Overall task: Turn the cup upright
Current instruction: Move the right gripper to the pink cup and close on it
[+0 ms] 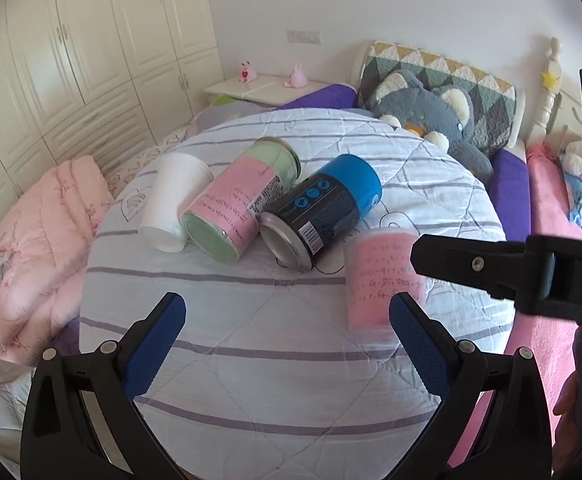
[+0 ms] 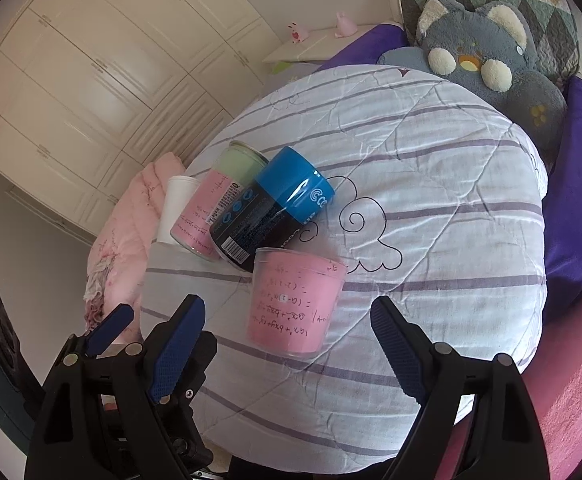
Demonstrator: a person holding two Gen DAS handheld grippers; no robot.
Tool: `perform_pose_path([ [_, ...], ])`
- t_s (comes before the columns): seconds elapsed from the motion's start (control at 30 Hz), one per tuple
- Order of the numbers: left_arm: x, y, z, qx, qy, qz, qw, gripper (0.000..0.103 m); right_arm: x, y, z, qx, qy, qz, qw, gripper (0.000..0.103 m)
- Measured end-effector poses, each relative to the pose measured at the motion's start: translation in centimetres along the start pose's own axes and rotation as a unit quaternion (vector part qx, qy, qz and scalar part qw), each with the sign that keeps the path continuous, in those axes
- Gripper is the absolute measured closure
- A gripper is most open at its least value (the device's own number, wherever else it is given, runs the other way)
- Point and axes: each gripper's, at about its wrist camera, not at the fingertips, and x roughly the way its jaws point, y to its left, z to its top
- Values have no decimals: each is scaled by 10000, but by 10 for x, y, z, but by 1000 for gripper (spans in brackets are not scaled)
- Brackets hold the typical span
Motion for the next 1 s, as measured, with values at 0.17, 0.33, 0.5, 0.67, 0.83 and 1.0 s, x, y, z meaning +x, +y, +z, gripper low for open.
perform_pose_path([
  [0.17, 9, 7, -3, -76, 186, -6, 9998, 0, 12, -3, 5, 120, 183, -23, 9998, 17],
  [0.33, 11, 12, -3, -118, 202, -79, 9997, 0, 28, -6, 7, 344, 448, -70, 9984, 17],
  [0.5, 13, 11, -4, -27, 233, -85, 9997, 0, 48, -13, 7, 660, 736, 328, 9946, 17],
  [0.67, 14, 9, -4, 30, 255, -124, 9996, 0, 70, -20, 8, 874, 999, 629, 9892, 17],
  [0.83, 18, 7, -3, 33, 330, -237, 9992, 0, 72, -24, 9, 839, 859, 893, 9887, 37],
  [1.0, 17, 4, -5, 72, 330, -277, 9990, 0, 64, -24, 12, 588, 740, 1012, 9904, 37],
])
